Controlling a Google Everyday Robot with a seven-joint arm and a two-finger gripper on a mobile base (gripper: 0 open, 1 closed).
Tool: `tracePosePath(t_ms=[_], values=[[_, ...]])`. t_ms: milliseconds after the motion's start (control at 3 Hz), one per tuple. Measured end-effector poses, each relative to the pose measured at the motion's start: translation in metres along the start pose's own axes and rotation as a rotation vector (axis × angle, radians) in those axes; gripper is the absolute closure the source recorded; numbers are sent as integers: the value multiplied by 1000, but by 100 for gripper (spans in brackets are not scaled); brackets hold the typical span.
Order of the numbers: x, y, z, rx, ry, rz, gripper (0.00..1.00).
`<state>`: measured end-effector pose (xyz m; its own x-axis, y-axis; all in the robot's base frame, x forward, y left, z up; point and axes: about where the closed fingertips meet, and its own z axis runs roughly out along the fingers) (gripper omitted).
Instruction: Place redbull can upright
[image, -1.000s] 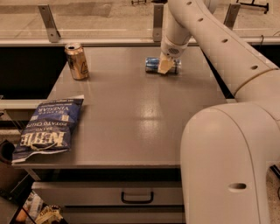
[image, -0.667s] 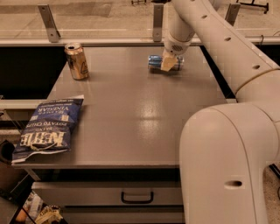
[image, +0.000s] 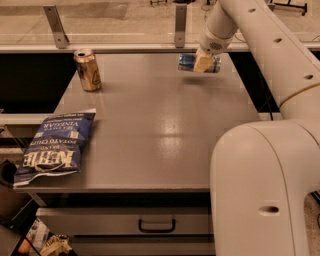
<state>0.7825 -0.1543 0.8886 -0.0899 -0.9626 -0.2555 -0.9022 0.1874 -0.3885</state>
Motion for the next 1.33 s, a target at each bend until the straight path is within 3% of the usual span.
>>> tracePosePath(t_ms=[667, 1333], values=[[13, 3, -42, 53, -128, 51, 100], [20, -5, -67, 140, -396, 79, 100]])
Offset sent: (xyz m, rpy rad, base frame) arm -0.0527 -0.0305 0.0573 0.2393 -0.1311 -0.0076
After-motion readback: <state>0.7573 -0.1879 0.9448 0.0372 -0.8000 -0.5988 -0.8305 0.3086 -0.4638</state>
